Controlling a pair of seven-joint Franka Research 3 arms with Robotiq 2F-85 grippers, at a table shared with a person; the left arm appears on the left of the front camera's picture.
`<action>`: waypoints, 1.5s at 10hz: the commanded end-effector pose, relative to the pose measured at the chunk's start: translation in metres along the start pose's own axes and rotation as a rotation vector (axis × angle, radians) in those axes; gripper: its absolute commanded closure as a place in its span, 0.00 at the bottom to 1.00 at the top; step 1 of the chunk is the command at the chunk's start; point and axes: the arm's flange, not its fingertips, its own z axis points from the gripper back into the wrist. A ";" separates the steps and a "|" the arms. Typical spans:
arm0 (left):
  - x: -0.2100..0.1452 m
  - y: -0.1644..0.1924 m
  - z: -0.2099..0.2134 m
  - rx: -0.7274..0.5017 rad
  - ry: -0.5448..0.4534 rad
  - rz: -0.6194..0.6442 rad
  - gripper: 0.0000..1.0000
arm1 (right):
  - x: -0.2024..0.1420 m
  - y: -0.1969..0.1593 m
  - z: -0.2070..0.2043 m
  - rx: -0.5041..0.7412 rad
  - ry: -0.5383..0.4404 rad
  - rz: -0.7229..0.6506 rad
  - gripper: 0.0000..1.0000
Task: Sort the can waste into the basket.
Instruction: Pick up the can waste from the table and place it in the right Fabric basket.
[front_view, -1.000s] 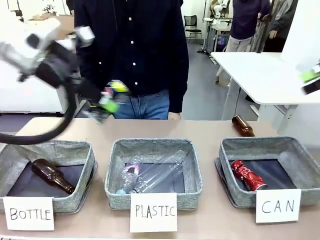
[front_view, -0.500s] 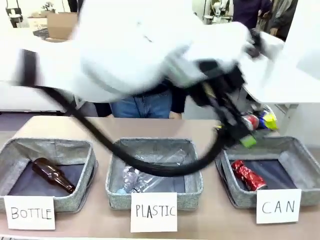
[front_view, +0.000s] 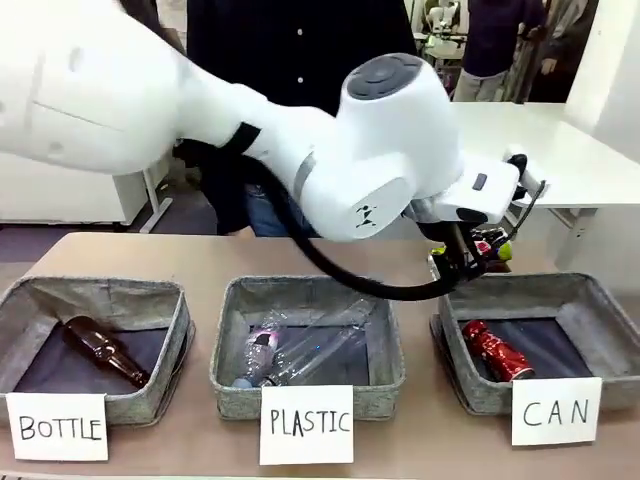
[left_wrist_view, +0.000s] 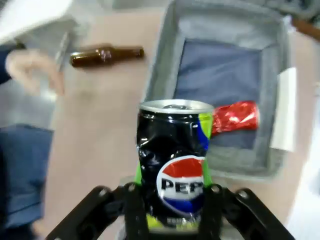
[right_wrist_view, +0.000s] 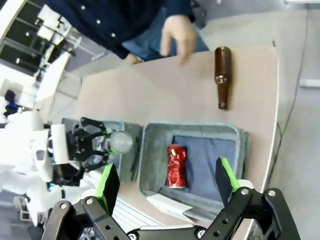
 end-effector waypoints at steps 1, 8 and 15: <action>0.068 -0.014 -0.026 -0.140 0.045 0.068 0.56 | -0.002 -0.002 0.005 -0.013 0.013 -0.012 0.00; 0.058 -0.034 -0.037 -0.206 0.107 0.012 0.00 | -0.002 -0.002 0.005 -0.013 0.013 -0.012 0.00; -0.013 -0.023 0.019 -0.338 0.125 0.075 0.00 | 0.004 0.004 -0.011 0.017 0.034 0.039 0.00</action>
